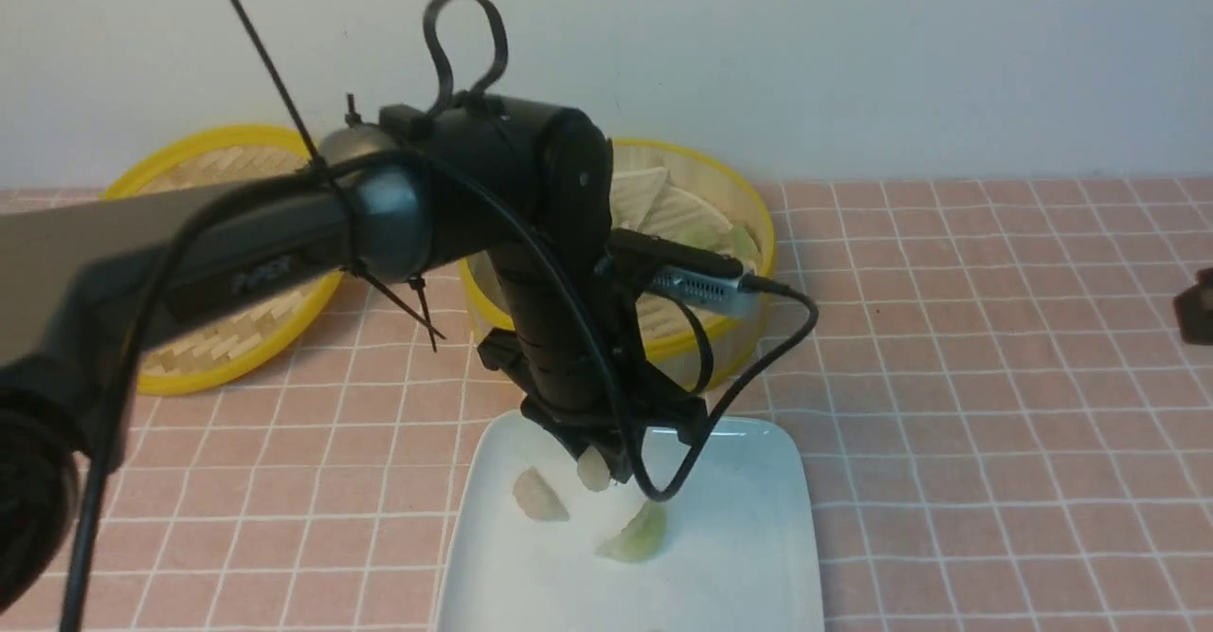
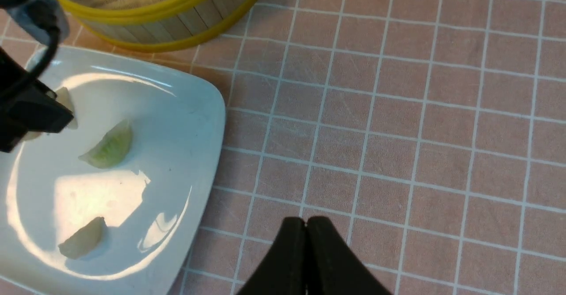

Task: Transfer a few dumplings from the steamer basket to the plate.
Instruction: Use the left arm to put the dumpling into the plate, then use the right arm to grab a dumpling from inside the steamer

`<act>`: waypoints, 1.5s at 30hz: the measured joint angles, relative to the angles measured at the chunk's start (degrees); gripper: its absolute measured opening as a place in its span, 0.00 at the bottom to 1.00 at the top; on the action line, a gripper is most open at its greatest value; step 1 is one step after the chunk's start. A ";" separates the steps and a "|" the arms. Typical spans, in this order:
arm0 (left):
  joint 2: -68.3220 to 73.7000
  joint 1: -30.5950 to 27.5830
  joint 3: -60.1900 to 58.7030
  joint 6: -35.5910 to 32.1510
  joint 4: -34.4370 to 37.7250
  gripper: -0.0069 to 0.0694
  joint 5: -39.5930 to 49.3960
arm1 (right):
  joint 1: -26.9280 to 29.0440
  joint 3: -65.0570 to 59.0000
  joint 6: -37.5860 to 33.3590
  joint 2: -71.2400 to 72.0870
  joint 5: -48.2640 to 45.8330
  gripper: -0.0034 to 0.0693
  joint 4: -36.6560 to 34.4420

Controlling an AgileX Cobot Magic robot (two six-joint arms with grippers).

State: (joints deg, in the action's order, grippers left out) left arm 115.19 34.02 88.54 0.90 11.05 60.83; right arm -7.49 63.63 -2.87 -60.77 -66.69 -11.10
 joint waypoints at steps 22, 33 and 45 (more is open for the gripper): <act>-14.69 -0.84 8.09 3.60 -14.47 0.09 9.29 | -9.85 28.81 -6.81 -33.08 1.52 0.08 -4.04; -42.49 -0.95 -11.84 11.20 -14.03 0.08 10.81 | -14.67 50.75 -7.31 -62.48 3.87 0.45 -2.33; -56.75 -0.95 -19.91 18.19 -17.32 0.08 11.10 | -18.33 70.77 -7.42 -84.07 4.49 0.74 -2.64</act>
State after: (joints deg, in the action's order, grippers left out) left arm 58.44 33.07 68.63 19.09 -6.27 71.93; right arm -25.82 134.40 -10.28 -144.84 -62.19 -13.75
